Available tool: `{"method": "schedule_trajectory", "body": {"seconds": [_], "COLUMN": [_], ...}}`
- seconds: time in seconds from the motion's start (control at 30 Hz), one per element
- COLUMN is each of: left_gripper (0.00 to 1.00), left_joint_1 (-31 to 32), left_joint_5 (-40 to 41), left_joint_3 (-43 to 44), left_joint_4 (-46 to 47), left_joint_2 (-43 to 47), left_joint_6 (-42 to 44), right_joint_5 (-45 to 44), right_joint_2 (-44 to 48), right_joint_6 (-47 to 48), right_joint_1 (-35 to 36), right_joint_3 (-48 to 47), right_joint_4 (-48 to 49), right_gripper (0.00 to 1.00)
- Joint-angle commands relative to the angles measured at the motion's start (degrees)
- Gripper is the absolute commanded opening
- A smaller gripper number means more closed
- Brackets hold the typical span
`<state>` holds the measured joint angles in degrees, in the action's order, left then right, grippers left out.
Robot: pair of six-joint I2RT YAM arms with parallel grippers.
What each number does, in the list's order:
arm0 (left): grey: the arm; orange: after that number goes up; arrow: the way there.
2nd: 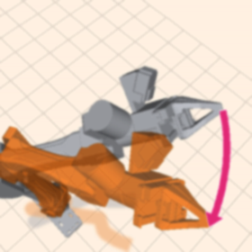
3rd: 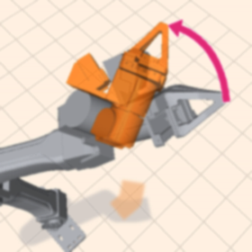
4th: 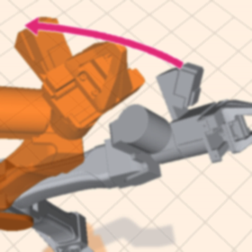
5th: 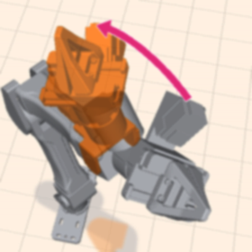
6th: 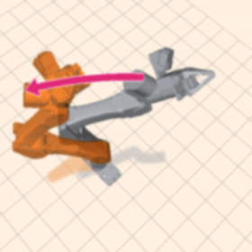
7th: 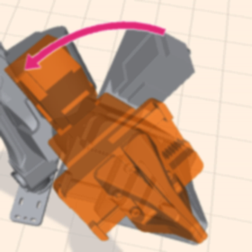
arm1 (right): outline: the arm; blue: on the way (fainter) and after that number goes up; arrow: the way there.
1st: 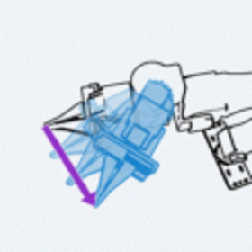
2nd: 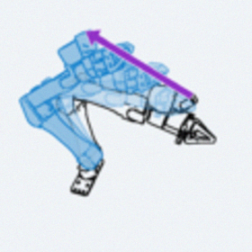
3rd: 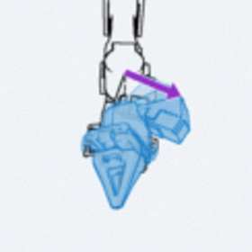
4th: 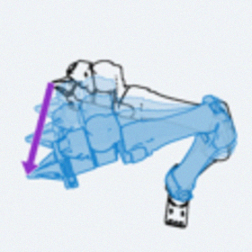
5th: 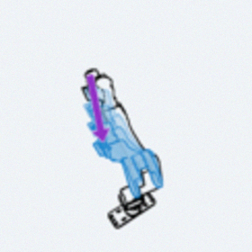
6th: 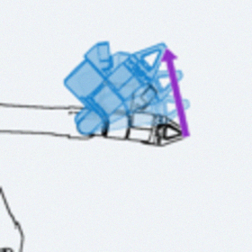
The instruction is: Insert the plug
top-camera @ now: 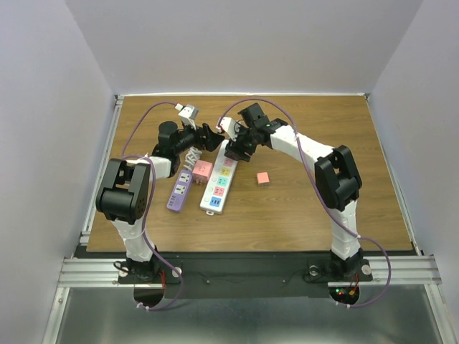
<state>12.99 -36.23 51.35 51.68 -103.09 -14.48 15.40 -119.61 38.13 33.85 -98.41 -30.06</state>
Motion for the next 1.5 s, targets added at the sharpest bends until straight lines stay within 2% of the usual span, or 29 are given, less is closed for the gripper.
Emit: {"method": "schedule_trajectory", "body": {"seconds": [0.0, 0.17, 0.33, 0.7, 0.9, 1.1, 1.47], "left_gripper": [0.99, 0.99, 0.99, 0.99, 0.99, 0.99, 0.97], "left_joint_1": [-0.34, -0.43, -0.43, -0.42, -0.78, -3.32, -4.03], "left_joint_5": [-1.21, -1.3, -1.3, -1.57, 0.98, 1.51, -2.0], "left_joint_3": [1.12, 1.03, 1.03, 0.59, 1.03, -1.16, -0.9], "left_joint_4": [3.51, 3.51, 3.51, 3.51, 2.64, 7.29, 10.19], "left_joint_2": [0.52, 0.52, 0.52, 1.22, 0.78, 2.1, -1.24], "left_joint_6": [0.33, 0.24, 0.42, 0.42, 0.33, -3.44, -6.17], "right_joint_5": [-0.72, 0.6, -1.69, -3.71, -5.38, -7.4, -5.38], "right_joint_2": [-0.45, -0.62, -2.99, -7.21, -10.72, -15.82, -14.78], "right_joint_6": [-0.16, -0.16, -0.95, -1.39, -0.86, -0.42, 0.72], "right_joint_1": [0.43, 0.43, 0.87, 1.48, 2.54, 3.33, 3.42], "right_joint_3": [-2.31, -3.1, -4.94, -11.27, -19.18, -26.56, -25.43], "right_joint_4": [0.27, 0.27, -0.26, -5.79, -12.29, -17.04, -14.94], "right_gripper": [0.0, 0.0, 0.01, 0.0, 0.01, 0.0, 0.0]}}
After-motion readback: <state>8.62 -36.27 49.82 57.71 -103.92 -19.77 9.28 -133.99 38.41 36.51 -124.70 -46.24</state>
